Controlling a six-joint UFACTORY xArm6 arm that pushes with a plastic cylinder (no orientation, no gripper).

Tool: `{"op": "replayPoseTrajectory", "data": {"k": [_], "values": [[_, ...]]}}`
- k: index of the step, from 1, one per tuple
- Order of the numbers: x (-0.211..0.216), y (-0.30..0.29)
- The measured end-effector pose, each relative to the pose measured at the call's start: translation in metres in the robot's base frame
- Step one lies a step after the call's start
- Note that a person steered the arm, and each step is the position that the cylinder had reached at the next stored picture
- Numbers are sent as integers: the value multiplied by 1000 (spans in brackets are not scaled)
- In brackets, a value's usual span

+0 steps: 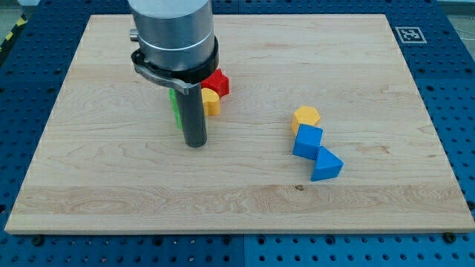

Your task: Push the blue cube towards the group of blocks at the center

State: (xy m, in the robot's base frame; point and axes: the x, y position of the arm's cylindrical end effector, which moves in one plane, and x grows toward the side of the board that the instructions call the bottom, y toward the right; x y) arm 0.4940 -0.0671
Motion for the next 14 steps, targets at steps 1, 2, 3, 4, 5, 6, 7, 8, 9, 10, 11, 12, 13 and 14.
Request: {"op": "replayPoseTrajectory", "data": {"k": [1, 2, 3, 4, 5, 6, 7, 8, 9, 10, 11, 12, 13, 14], "values": [[-6, 0], [-6, 4], [14, 48], [44, 115], [91, 172], [124, 195], [116, 226], [95, 218], [82, 196], [55, 189], [51, 189], [38, 193], [20, 189], [19, 175]]}}
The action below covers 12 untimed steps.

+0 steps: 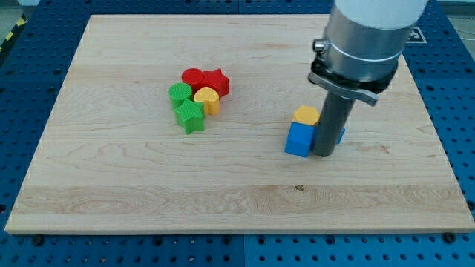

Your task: Push the blue cube towards the group of blocks at the center

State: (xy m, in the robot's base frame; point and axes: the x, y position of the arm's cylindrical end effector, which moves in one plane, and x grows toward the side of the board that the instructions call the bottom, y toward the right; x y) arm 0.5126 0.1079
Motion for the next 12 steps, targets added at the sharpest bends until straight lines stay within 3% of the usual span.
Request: {"op": "replayPoseTrajectory", "data": {"k": [2, 4, 6, 11, 12], "values": [[-12, -71], [-28, -60], [-70, -101], [-70, -108], [-63, -83]]}}
